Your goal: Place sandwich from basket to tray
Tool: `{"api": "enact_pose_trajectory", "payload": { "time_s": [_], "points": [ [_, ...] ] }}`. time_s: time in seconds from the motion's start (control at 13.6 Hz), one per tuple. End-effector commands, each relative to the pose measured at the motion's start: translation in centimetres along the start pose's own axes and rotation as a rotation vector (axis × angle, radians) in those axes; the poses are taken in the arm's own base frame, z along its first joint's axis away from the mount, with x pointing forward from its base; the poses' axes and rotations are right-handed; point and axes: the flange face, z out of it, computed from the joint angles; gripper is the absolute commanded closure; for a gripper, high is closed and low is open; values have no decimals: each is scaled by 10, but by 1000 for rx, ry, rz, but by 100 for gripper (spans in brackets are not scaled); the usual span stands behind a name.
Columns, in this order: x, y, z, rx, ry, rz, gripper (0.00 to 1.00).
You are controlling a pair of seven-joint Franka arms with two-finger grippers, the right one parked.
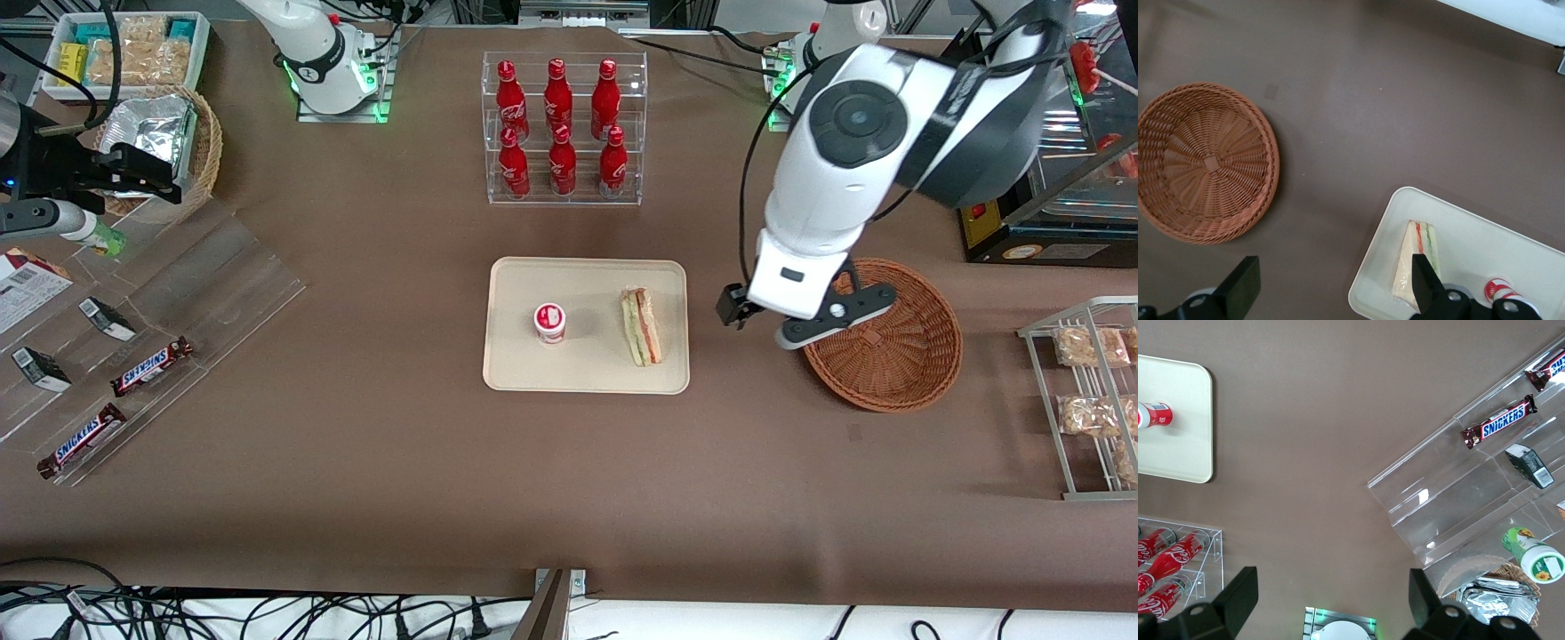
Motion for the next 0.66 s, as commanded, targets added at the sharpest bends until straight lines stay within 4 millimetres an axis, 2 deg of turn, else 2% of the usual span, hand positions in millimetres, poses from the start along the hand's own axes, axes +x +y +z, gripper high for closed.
{"api": "enact_pose_trajectory", "payload": {
  "time_s": [0.0, 0.3, 0.44, 0.59],
  "points": [
    [6, -30, -28, -1, -20, -51, 0],
    [36, -79, -32, -18, -71, 20, 0],
    [58, -115, -34, -29, -76, 83, 0],
    [75, -162, -43, -75, -94, 128, 0]
  ]
}}
